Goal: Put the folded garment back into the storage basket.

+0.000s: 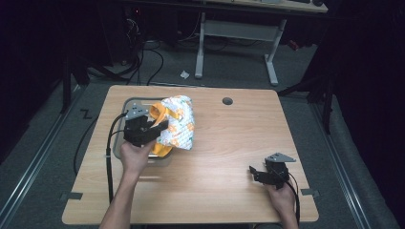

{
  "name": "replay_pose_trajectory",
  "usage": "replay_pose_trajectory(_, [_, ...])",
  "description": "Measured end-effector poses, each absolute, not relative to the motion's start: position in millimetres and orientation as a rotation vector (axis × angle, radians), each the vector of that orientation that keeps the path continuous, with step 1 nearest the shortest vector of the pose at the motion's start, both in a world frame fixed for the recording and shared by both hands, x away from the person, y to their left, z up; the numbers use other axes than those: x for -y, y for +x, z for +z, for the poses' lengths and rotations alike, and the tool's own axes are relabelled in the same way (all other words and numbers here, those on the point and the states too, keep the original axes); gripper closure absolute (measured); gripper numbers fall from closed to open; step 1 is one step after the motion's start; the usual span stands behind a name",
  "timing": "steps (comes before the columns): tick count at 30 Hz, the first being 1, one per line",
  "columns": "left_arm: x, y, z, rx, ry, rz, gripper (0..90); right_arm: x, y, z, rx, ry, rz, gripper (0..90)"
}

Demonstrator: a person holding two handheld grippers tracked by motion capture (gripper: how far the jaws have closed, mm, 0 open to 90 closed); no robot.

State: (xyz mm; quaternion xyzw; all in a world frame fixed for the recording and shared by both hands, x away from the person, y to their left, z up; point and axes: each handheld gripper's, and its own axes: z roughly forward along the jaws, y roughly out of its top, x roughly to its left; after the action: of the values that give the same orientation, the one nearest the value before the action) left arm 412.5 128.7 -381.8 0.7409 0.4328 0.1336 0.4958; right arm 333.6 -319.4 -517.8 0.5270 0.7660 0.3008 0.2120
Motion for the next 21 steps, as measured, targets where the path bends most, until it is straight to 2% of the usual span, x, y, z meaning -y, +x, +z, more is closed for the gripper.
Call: replay_pose_trajectory(21, [-154,415,-387,-1.1,1.78,0.374,73.9,319,334,-518,-2.127,1.464,0.835,24.1])
